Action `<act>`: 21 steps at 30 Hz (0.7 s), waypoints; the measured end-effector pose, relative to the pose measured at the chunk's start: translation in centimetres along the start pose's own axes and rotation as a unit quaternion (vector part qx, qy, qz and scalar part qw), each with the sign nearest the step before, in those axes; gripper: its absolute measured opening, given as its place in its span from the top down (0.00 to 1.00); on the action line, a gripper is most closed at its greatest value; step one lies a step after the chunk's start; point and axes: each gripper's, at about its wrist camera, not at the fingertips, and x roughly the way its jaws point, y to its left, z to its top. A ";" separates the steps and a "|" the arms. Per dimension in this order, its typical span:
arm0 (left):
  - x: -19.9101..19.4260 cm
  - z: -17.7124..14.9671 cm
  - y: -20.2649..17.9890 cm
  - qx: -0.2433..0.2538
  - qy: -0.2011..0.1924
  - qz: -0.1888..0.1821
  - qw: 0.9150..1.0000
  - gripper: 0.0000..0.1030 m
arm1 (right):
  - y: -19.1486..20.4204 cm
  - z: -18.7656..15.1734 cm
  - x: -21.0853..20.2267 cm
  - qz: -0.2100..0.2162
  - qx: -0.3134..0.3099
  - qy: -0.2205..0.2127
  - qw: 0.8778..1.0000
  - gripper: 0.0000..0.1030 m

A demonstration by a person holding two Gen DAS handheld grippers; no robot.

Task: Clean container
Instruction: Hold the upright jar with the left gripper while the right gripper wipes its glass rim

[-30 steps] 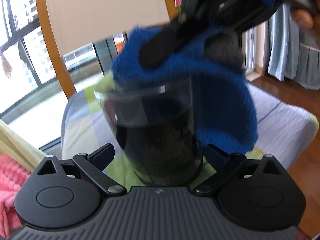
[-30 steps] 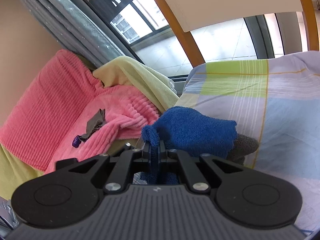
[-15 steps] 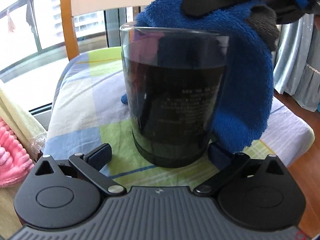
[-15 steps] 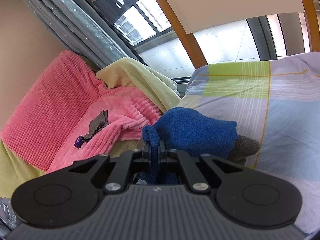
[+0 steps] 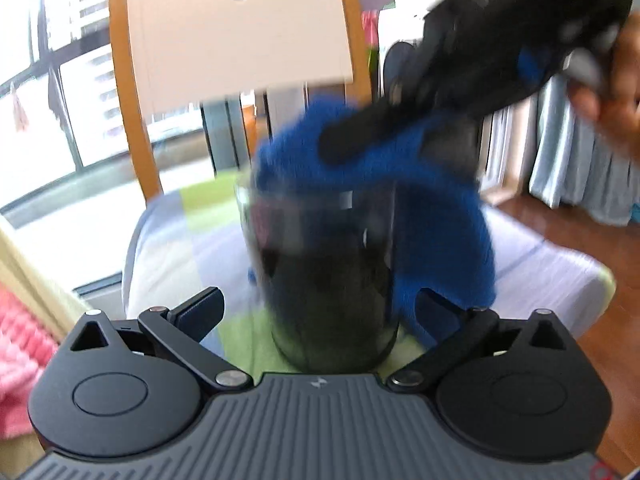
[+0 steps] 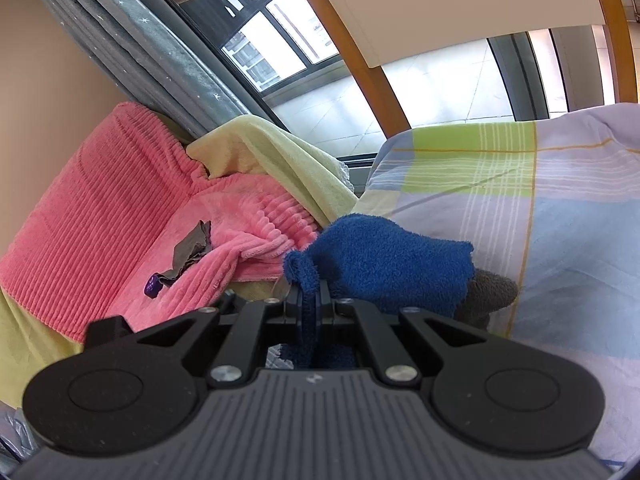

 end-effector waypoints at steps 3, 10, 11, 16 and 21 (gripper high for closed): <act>0.1 0.5 0.1 0.008 -0.017 0.004 1.000 0.02 | 0.3 0.2 0.0 -0.006 -0.004 0.004 1.000 0.99; 1.4 0.8 -0.3 0.024 -0.021 -0.013 0.999 0.15 | 0.8 0.4 0.2 -0.018 -0.013 0.015 1.000 0.99; 1.4 0.6 -0.4 0.028 -0.022 -0.013 0.999 0.16 | 0.9 0.5 0.2 -0.020 -0.016 0.017 1.000 0.99; 2.1 0.9 -0.8 0.032 -0.022 -0.012 0.999 0.16 | 2.6 1.3 0.1 -0.038 -0.066 0.047 0.996 0.97; 1.7 1.6 -1.1 0.032 -0.021 -0.014 0.999 0.16 | 3.8 2.6 -1.6 -0.028 -0.100 0.076 0.992 0.95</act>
